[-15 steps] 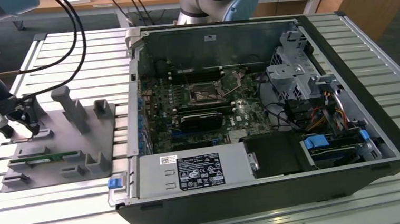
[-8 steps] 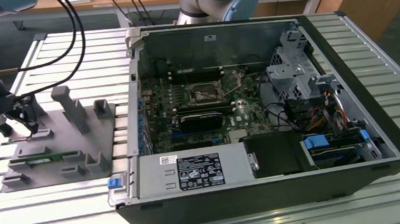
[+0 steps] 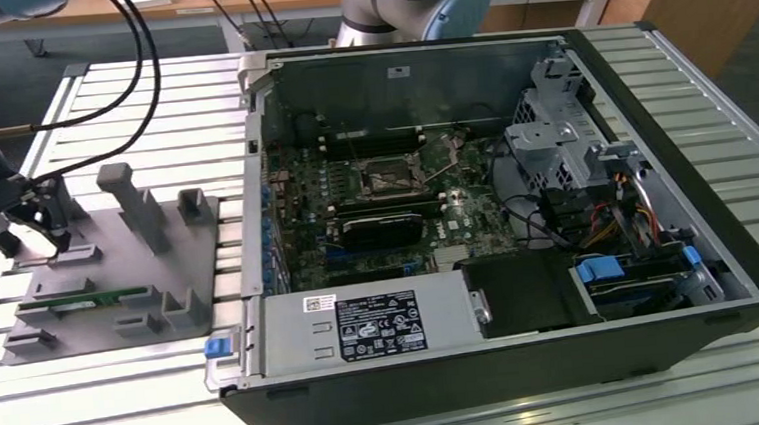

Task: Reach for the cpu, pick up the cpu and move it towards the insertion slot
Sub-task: 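Pick up the cpu and move it towards the insertion slot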

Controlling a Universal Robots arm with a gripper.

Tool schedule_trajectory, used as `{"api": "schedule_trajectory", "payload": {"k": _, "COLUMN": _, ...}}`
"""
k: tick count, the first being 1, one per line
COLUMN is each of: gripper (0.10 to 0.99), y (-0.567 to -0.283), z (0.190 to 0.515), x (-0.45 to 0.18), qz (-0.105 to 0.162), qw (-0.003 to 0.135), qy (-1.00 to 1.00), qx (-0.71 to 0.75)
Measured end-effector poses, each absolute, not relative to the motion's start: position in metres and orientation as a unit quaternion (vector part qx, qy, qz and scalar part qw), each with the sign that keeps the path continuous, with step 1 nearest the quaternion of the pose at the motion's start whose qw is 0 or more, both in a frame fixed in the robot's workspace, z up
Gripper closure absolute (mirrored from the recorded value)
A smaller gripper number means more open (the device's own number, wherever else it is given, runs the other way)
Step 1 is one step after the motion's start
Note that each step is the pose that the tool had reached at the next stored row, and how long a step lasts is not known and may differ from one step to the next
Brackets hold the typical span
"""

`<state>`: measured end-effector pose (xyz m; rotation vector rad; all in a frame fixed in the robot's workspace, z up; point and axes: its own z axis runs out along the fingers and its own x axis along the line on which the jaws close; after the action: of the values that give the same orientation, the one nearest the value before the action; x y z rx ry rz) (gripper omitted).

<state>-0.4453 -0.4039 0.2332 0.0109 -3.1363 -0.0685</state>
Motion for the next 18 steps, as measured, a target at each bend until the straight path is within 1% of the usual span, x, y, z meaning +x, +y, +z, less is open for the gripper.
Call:
{"api": "schedule_trajectory", "payload": {"k": 12, "gripper": 0.545, "y": -0.404, "z": 0.239, "x": -0.445, "qz": -0.022, "qw": 0.002, "qy": -1.0, "qx": 0.003}}
{"api": "schedule_trajectory", "payload": {"k": 18, "gripper": 0.545, "y": -0.404, "z": 0.247, "x": -0.445, "qz": -0.022, "qw": 0.002, "qy": -1.0, "qx": 0.003}}
